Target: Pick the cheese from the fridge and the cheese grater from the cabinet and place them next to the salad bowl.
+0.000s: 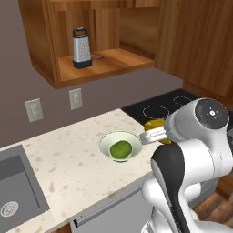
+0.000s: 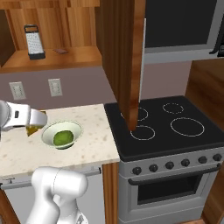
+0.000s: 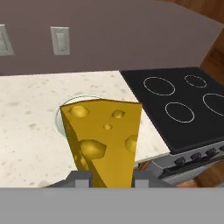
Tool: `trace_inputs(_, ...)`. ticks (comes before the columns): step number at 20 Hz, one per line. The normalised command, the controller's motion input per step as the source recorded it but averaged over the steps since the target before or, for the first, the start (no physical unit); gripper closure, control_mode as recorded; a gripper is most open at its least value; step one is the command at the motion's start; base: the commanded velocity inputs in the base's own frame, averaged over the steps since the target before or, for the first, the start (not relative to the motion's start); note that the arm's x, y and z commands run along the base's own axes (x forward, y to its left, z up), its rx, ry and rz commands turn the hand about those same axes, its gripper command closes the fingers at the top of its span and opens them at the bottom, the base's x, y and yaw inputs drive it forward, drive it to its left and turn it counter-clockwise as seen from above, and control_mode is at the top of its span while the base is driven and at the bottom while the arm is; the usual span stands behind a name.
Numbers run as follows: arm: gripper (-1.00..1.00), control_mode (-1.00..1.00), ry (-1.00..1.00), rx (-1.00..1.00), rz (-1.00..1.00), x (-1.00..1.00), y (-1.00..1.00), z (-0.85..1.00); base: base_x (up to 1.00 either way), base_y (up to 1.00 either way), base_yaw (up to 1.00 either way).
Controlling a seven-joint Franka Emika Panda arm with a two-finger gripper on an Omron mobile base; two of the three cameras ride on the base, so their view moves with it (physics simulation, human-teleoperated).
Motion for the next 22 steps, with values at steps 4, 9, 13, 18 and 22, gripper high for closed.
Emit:
trace_inputs(4,1.00,-1.00,0.15,-0.01,0.00,0.17,0.02,-0.53,0.00,0.00,0.00)
trace_inputs(9,1.00,-1.00,0.03,-0.02,0.06,0.18,0.00,-0.37,0.00,0.00,0.00)
trace_inputs(13,1.00,-1.00,-0.10,-0.12,0.10,0.09,-0.08,-0.58,0.00,0.00,0.00)
trace_inputs(18,1.00,-1.00,-0.25,-0.22,0.07,0.02,-0.18,-0.73,0.00,0.00,0.00)
trace_inputs(22,1.00,-1.00,-0.11,-0.08,0.05,0.22,-0.44,-0.52,0.00,0.00,0.00)
